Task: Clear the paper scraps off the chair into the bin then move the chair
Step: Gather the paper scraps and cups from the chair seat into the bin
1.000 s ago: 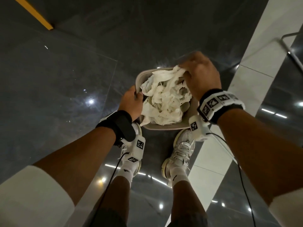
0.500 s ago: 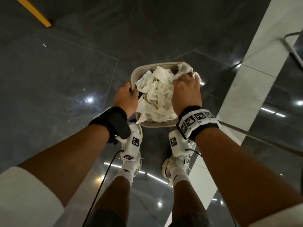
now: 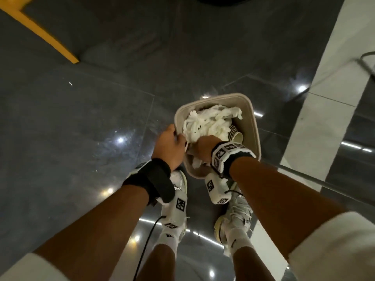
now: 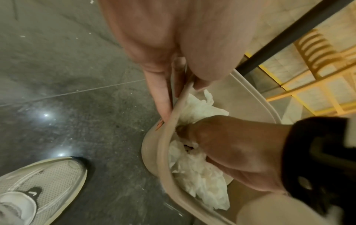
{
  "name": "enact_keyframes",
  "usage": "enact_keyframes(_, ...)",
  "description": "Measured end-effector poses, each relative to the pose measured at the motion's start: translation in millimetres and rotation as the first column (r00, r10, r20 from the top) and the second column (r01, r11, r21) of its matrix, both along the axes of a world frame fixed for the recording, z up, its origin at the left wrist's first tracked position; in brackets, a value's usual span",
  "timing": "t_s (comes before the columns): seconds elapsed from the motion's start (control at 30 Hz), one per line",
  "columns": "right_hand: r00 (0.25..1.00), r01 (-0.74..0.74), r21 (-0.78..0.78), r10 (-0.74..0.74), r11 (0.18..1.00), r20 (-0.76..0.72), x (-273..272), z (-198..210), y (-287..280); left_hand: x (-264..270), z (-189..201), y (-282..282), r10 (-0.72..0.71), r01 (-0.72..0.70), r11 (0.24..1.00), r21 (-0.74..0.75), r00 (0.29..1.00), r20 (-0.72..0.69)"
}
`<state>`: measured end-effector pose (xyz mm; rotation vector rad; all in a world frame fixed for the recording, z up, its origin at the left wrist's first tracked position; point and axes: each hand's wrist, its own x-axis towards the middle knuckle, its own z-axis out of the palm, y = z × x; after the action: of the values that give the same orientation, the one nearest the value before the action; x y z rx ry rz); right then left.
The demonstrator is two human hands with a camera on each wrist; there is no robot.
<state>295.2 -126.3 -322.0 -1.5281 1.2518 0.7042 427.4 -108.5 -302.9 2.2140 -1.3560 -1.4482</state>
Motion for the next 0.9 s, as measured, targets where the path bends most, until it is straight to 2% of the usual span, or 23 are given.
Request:
enact_keyframes(0.1,0.999,0.034,-0.188,-0.034,0.982,0.005,5,9,-2,8,-3,-5,0.077,-0.077,0.997,0.0,0.995,0.069)
enact_keyframes(0.17,1.0,0.018,-0.427,-0.011,0.904,0.02,1,26,-10,12,-2,-12,0.121,-0.123,0.992,0.007,0.986,0.118)
enact_keyframes(0.2,0.999,0.029,-0.513,-0.006,0.858,0.047,-1,32,-13,14,-2,-15,0.145,-0.147,0.989,0.01,0.985,0.096)
enact_keyframes(0.27,0.995,0.081,-0.587,-0.03,0.805,0.095,-10,44,-21,13,-1,-21,0.178,-0.178,0.984,0.0,0.982,0.057)
enact_keyframes(0.33,0.977,0.206,-0.608,-0.127,0.767,0.171,-25,50,-28,12,-2,-24,0.165,-0.165,0.986,-0.016,0.983,0.074)
enact_keyframes(0.4,0.895,0.446,-0.597,-0.31,0.667,0.322,-44,50,-37,13,-6,-28,0.186,-0.183,0.982,-0.041,0.979,0.087)
enact_keyframes(0.47,0.787,0.616,-0.575,-0.464,0.539,0.407,-66,45,-46,14,-9,-27,0.206,-0.201,0.978,-0.062,0.973,0.1)
enact_keyframes(0.53,0.689,0.706,-0.555,-0.608,0.44,0.395,-88,29,-54,14,-14,-26,0.223,-0.212,0.973,-0.097,0.967,0.125)
enact_keyframes(0.6,0.593,0.765,-0.511,-0.739,0.392,0.321,-112,2,-59,11,-19,-33,0.259,-0.241,0.96,-0.146,0.958,0.126)
enact_keyframes(0.63,0.586,0.76,-0.498,-0.773,0.418,0.244,-123,-16,-60,11,-22,-39,0.277,-0.256,0.952,-0.171,0.954,0.115)
enact_keyframes(0.67,0.628,0.721,-0.485,-0.763,0.495,0.153,-134,-35,-59,11,-24,-47,0.291,-0.266,0.943,-0.201,0.951,0.104)
enact_keyframes(0.7,0.716,0.637,-0.448,-0.696,0.627,0.044,-142,-57,-58,12,-27,-55,0.298,-0.271,0.936,-0.226,0.95,0.095)
enact_keyframes(0.77,0.888,0.389,-0.304,-0.442,0.87,-0.128,-151,-101,-53,17,-33,-69,0.278,-0.244,0.93,-0.274,0.956,0.091)
enact_keyframes(0.83,0.948,0.199,-0.154,-0.23,0.968,-0.22,-150,-139,-49,23,-41,-80,0.245,-0.207,0.93,-0.303,0.965,0.094)
enact_keyframes(0.9,0.952,0.09,-0.117,-0.12,0.989,-0.283,-143,-167,-47,28,-46,-88,0.244,-0.197,0.921,-0.335,0.964,0.105)
